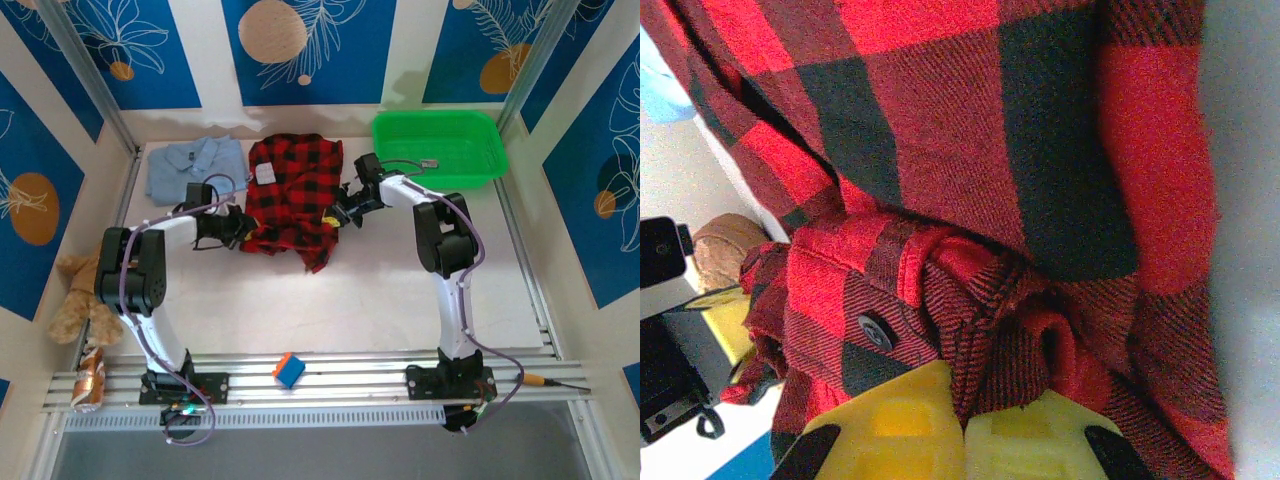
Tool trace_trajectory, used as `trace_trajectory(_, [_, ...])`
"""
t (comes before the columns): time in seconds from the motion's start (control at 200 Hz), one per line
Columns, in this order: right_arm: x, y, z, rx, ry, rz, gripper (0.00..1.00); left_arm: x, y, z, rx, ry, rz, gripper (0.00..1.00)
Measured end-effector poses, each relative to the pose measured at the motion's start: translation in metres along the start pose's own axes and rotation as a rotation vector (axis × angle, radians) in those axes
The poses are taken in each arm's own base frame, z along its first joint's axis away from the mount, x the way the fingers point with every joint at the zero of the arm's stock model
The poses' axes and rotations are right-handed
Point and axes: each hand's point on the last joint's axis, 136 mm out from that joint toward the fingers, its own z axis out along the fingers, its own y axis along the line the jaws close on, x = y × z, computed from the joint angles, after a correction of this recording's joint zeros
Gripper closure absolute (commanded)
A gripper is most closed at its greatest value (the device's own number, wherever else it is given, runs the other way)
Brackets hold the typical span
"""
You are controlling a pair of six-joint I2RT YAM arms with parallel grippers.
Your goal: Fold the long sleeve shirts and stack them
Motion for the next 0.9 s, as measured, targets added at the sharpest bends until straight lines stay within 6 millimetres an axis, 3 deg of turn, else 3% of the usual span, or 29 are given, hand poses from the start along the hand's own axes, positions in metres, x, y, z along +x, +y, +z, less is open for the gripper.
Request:
trace_trajectory(0.34, [-0.013,0.008,-0.014,-0.033,-0.023,-0.003,0.92,-0.013,-0.018,-0.003,0.060,-0.022,0.015,1.00])
trace_trajectory(0.495, [-0.019,0.015,-0.015,-0.052,-0.025,-0.014,0.91,-0.019,-0.014,0.005,0.070,-0.022,-0.003,0.99])
trace_trajectory(0.595, [-0.023,0.010,-0.010,-0.051,-0.018,-0.003,0.86,-0.024,-0.009,0.011,0.069,-0.019,-0.022,0.86])
trace_trajectory(0.69, [-0.028,0.004,-0.005,-0.046,-0.014,0.018,0.73,-0.028,-0.006,0.016,0.075,-0.021,-0.026,0.55])
trace_trajectory(0.79, [-0.029,0.001,-0.003,-0.042,-0.012,0.026,0.53,-0.032,-0.010,0.016,0.100,-0.033,-0.038,0.35])
trace_trajectory(0.83, [-0.030,0.002,-0.004,-0.041,-0.018,0.015,0.47,-0.035,-0.013,0.016,0.112,-0.042,-0.040,0.19])
trace_trajectory(0.895, [-0.031,0.004,-0.008,-0.034,-0.046,-0.018,0.40,-0.037,-0.018,0.012,0.121,-0.056,-0.035,0.11])
